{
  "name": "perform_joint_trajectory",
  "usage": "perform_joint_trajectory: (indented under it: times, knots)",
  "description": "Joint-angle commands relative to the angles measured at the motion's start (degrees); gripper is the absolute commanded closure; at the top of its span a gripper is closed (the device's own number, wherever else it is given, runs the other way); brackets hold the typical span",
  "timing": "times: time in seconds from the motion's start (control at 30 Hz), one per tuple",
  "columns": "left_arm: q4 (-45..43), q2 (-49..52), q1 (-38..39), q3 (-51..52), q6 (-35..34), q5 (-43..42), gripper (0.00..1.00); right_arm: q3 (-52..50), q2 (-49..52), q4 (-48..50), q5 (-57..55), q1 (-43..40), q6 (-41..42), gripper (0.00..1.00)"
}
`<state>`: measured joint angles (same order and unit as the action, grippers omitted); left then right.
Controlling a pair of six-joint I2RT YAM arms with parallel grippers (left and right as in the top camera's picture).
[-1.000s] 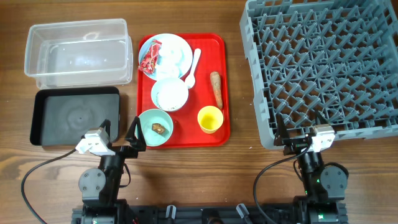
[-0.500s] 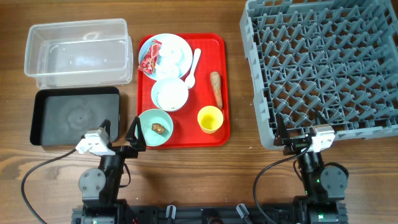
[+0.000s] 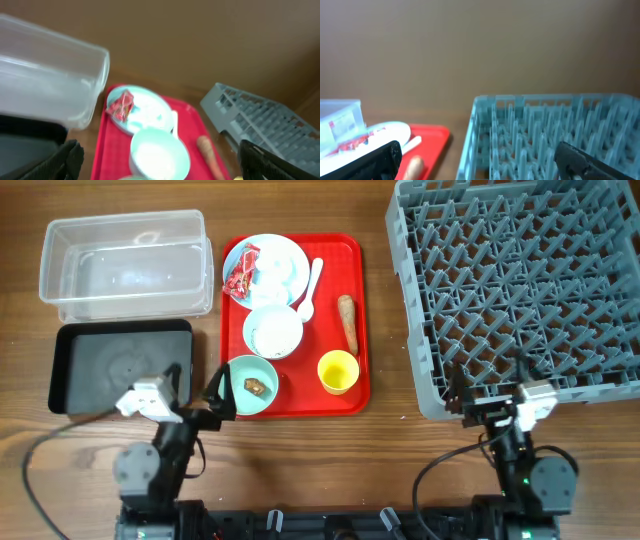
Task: Sort waste into correct bins and load items into the dishwasher rack
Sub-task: 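Reach the left gripper to the white plate and grasp the red wrapper and tissue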
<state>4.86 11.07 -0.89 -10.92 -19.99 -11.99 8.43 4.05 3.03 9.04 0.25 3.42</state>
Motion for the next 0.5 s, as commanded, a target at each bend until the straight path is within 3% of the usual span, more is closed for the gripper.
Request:
perform_joint_trajectory:
  times: [0.0,0.27,0.47]
  knots:
    - [1.20,10.67,-0.35,-11.34,1.81,-1.42,0.00,8.20,5.57,-2.32,1.44,0.26,1.22,0.00]
    - [18.32,40.30,0.79,-43.67,4.61,-2.32,0.00,26.51,22.58,-14.29,1.62,0.26,1.05,0.01]
    - [41.86,69.35,6.45,-80.54,9.60,5.03,0.00,39.67,34.80,-26.43,3.13,0.26,1.07,0.00]
